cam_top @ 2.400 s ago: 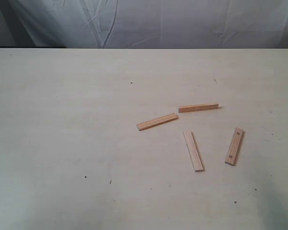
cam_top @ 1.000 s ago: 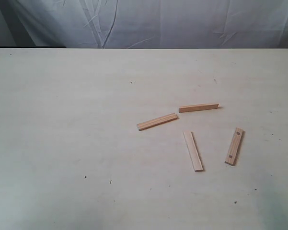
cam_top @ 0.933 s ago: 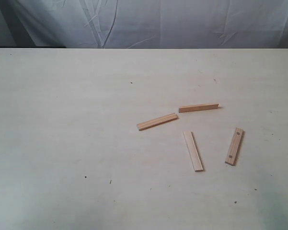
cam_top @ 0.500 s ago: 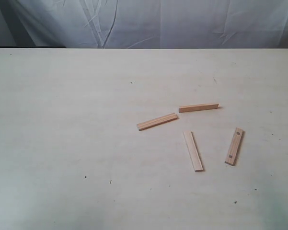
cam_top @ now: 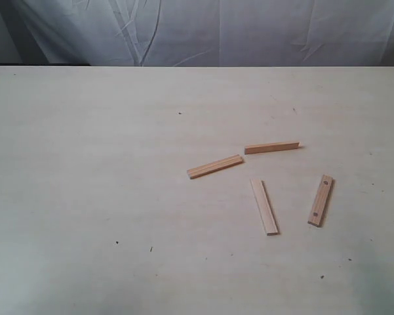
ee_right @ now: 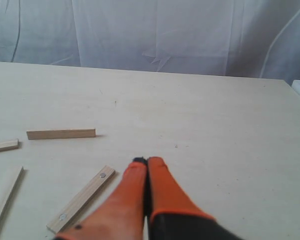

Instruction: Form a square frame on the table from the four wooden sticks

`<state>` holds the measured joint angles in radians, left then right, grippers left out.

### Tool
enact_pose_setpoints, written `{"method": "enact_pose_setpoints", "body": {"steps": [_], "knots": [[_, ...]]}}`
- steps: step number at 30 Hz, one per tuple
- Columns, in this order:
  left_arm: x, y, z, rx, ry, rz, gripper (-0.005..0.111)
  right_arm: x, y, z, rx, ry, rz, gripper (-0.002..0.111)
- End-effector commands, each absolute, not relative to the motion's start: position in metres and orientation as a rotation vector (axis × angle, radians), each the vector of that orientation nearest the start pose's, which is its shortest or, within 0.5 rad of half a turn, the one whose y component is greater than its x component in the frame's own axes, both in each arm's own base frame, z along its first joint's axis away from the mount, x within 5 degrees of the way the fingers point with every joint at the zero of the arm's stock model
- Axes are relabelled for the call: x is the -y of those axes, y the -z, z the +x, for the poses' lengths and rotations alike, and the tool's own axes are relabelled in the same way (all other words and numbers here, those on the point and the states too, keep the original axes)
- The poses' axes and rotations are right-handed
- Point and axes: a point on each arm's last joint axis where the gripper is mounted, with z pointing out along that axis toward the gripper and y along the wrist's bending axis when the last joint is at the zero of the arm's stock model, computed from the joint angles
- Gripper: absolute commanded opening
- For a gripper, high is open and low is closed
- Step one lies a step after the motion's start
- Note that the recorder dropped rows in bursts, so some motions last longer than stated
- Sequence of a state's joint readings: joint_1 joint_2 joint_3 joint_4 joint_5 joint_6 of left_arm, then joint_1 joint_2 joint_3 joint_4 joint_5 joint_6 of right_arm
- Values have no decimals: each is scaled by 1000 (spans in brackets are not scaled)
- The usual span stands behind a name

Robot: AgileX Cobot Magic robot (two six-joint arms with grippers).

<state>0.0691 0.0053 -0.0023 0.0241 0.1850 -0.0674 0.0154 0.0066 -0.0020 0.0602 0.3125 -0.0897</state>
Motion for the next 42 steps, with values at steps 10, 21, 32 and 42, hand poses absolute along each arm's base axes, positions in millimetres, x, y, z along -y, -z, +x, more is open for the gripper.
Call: {"method": "enact_pose_setpoints", "body": {"steps": [10, 21, 32, 42], "knots": [[-4, -202, 56, -1600, -31, -88, 0, -3, -186, 54, -1786, -1, -63, 0], [-4, -222, 55, -1380, -19, -78, 0, -2, -205, 56, -1571, 12, -49, 0], [-6, -242, 52, -1245, 75, -174, 0, -3, -244, 48, -1119, 193, -177, 0], [-9, -293, 174, -1968, 50, -166, 0, -6, -267, 73, -1679, -72, -38, 0]]}}
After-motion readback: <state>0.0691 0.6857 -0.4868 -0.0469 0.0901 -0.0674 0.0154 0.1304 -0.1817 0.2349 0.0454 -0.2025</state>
